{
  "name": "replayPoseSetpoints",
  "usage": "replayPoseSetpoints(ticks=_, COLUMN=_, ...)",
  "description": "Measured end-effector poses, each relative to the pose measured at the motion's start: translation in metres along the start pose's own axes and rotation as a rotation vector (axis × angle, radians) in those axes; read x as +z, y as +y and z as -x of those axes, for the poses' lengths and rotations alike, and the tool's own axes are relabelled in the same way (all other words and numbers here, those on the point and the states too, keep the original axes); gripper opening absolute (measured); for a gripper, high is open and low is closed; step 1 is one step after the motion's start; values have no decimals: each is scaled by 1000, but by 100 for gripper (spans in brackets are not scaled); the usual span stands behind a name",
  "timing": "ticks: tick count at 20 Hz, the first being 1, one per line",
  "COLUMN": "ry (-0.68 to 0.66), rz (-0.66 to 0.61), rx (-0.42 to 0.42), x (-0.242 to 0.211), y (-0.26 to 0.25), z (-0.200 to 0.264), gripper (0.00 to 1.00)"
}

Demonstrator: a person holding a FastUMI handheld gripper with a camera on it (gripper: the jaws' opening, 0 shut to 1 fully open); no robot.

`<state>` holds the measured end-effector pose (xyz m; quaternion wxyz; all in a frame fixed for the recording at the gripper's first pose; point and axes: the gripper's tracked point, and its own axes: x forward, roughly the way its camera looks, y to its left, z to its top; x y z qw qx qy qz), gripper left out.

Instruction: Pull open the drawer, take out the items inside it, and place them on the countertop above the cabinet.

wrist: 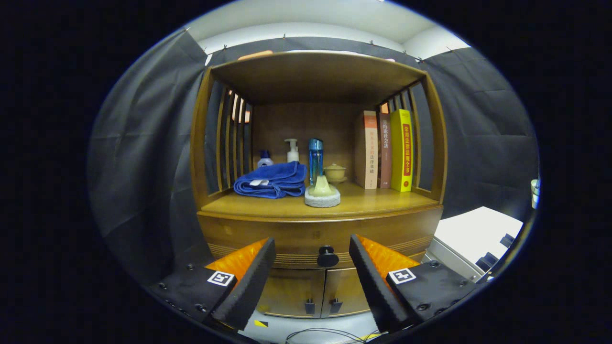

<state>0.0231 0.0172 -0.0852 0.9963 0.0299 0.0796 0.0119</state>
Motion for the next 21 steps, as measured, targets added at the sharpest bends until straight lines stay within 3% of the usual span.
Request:
replayPoseSetpoints(ticks=5, ry=-120, rz=18, rx=48, x=70, y=6, z=44, gripper=100)
replayPoseSetpoints(ticks=10, ry=-167, rz=24, rx=81, x=96, y=13, z=59, gripper=100)
replayPoseSetpoints(ticks=21, ry=-177, rz=-9, rx=60, x=90, y=0, z=55, gripper=100)
